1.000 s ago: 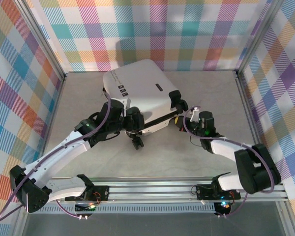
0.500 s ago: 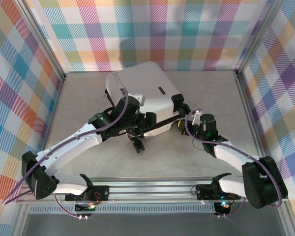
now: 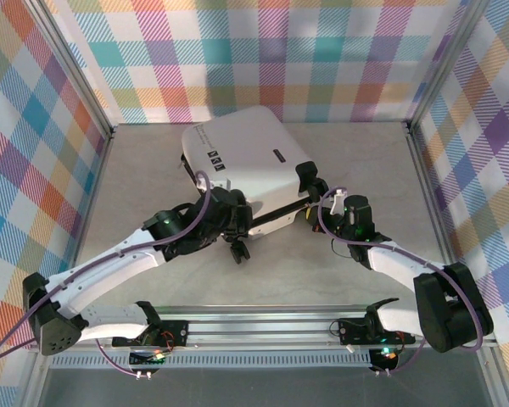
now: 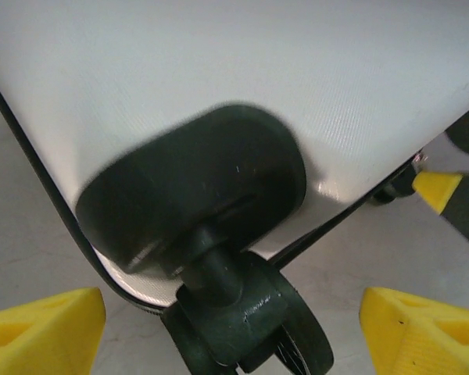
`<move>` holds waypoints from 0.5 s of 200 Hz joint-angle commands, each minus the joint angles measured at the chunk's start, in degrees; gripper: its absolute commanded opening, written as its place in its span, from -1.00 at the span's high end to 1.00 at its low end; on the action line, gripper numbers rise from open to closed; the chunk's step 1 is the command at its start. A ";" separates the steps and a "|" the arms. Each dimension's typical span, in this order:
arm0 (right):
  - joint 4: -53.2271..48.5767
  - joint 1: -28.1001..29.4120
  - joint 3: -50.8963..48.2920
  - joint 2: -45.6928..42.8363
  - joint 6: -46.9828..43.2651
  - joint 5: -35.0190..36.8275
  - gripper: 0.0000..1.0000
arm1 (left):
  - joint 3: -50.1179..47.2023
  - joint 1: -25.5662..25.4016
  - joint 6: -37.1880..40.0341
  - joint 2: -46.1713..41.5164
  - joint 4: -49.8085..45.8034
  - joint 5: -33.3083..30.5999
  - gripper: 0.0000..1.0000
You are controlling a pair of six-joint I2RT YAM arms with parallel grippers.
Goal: Pack the luggage
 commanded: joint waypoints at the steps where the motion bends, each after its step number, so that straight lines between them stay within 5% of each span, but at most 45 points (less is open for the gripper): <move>1: -0.76 -0.04 1.57 1.01 -0.79 0.01 1.00 | -0.11 -1.75 -2.34 1.62 -0.45 -0.32 -0.69; 64: 0.02 -0.02 0.87 1.01 -0.66 -0.53 1.00 | 1.47 -3.87 -5.75 9.01 -4.04 -6.86 -0.66; 100: -0.54 -0.06 0.82 1.02 -1.55 0.47 1.00 | 0.70 -3.87 -6.55 11.10 -5.87 -13.53 -0.24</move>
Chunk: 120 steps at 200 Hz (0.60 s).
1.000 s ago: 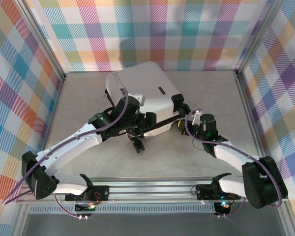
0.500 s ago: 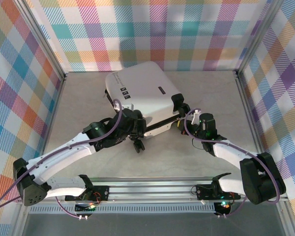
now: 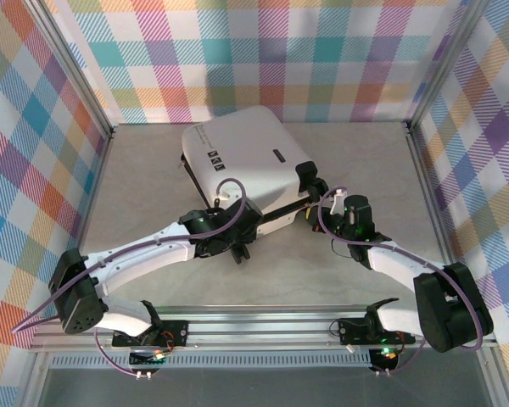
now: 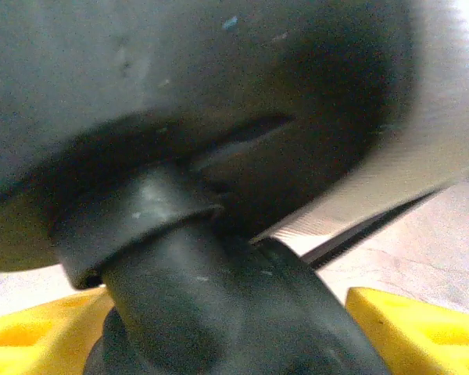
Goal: Pack the luggage
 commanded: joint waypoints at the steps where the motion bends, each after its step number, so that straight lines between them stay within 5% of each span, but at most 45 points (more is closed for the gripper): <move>1: -0.77 -0.05 0.85 1.01 -1.58 0.74 1.00 | 0.49 -0.64 -0.84 0.17 -3.04 -7.22 -0.24; 35: -1.44 -1.76 1.25 1.44 -2.81 2.22 1.00 | -2.15 0.32 3.41 -2.55 -1.29 -10.11 -0.04; 120: 0.88 -8.39 7.95 8.12 -5.99 1.06 1.00 | -11.87 9.13 17.86 -17.01 8.69 3.51 0.12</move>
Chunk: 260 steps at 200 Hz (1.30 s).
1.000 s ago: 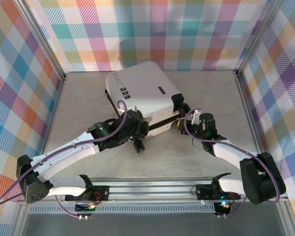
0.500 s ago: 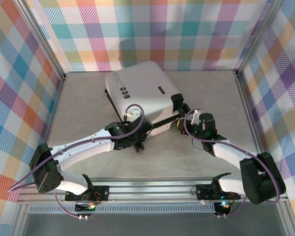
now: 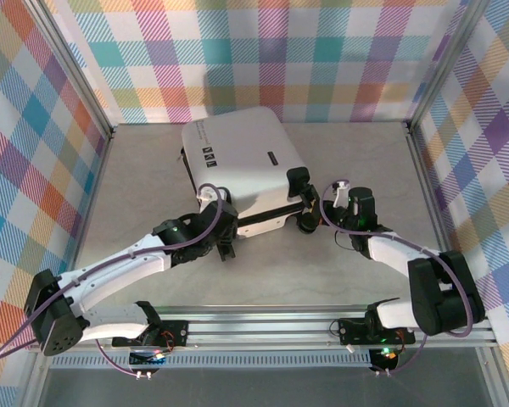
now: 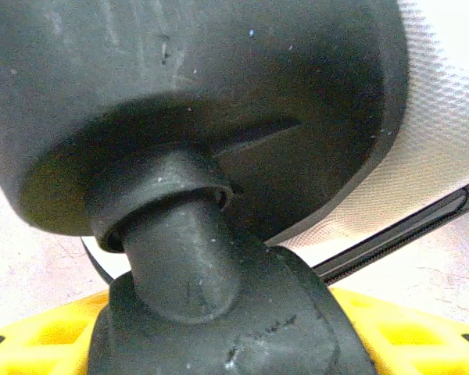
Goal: Pack the luggage
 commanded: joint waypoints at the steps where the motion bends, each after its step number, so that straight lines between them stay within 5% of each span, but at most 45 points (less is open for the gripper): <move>1: 1.22 -3.15 3.16 1.80 -1.64 4.15 1.00 | -1.03 2.61 6.69 -4.82 0.92 2.48 0.12; 50: 1.91 -0.22 -3.37 -5.86 -0.97 3.63 1.00 | -5.13 16.72 9.36 -8.22 7.08 7.02 0.24; 86: -1.99 8.17 -8.14 -14.36 -0.81 8.90 1.00 | -3.95 24.80 13.73 -4.83 11.82 10.92 0.19; 123: -2.45 13.66 -9.57 -17.05 0.44 10.62 1.00 | 2.48 28.31 17.34 0.48 9.57 13.19 -0.37; 145: -2.21 14.47 -8.76 -15.51 -0.40 10.62 1.00 | 6.39 28.23 16.54 -0.39 5.84 17.01 -0.48; 173: -0.82 14.52 -8.13 -13.91 -1.38 10.99 1.00 | 8.44 25.68 13.06 -4.93 1.72 19.12 -0.58; 208: -0.31 14.54 -7.51 -12.99 -2.06 10.86 1.00 | 8.63 15.70 8.43 -7.42 1.87 21.18 -0.65; 260: -0.17 14.53 -7.41 -12.78 -1.47 10.18 1.00 | 13.25 -2.72 6.94 4.90 6.62 17.97 -0.69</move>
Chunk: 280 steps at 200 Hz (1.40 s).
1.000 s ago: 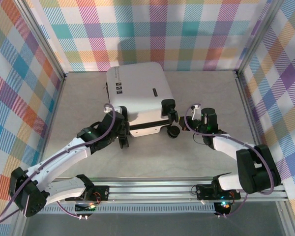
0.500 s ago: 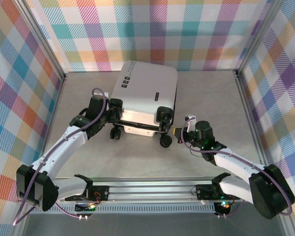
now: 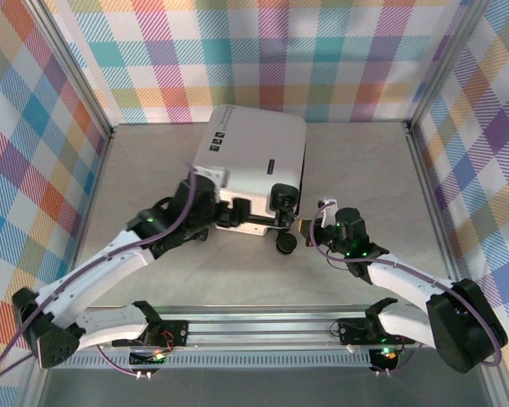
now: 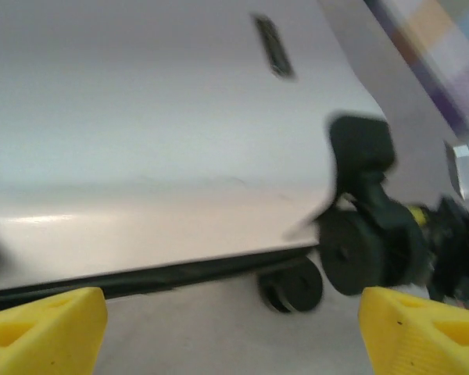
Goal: Pack the luggage
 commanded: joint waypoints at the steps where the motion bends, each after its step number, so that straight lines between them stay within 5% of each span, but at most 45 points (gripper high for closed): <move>1: 0.94 0.25 1.64 1.03 -0.43 0.87 1.00 | 4.19 -5.21 -1.17 6.07 1.87 -1.43 -0.69; 46: 0.11 0.25 1.15 -0.40 -0.20 0.77 1.00 | 13.87 -11.18 -0.32 19.62 -1.35 -5.49 -0.71; 162: -0.69 0.25 0.58 -2.27 -0.96 0.82 1.00 | 24.78 -11.84 -1.97 34.79 -9.39 -10.49 -0.58; 194: -0.01 0.25 0.32 -2.13 -0.71 0.52 1.00 | 24.95 -11.83 -2.71 35.71 -9.27 -14.19 -0.31; 213: 0.23 0.20 0.06 -2.22 -0.52 0.34 1.00 | 24.42 -11.84 -2.51 35.11 -7.72 -15.59 0.09; 238: 0.23 0.25 -0.12 -2.29 -0.69 0.42 1.00 | 23.22 -11.84 -1.39 32.50 -5.83 -17.44 0.37; 280: 0.28 0.16 0.35 -2.01 -1.04 1.37 1.00 | 11.15 -12.06 -0.30 19.68 6.13 -16.71 0.55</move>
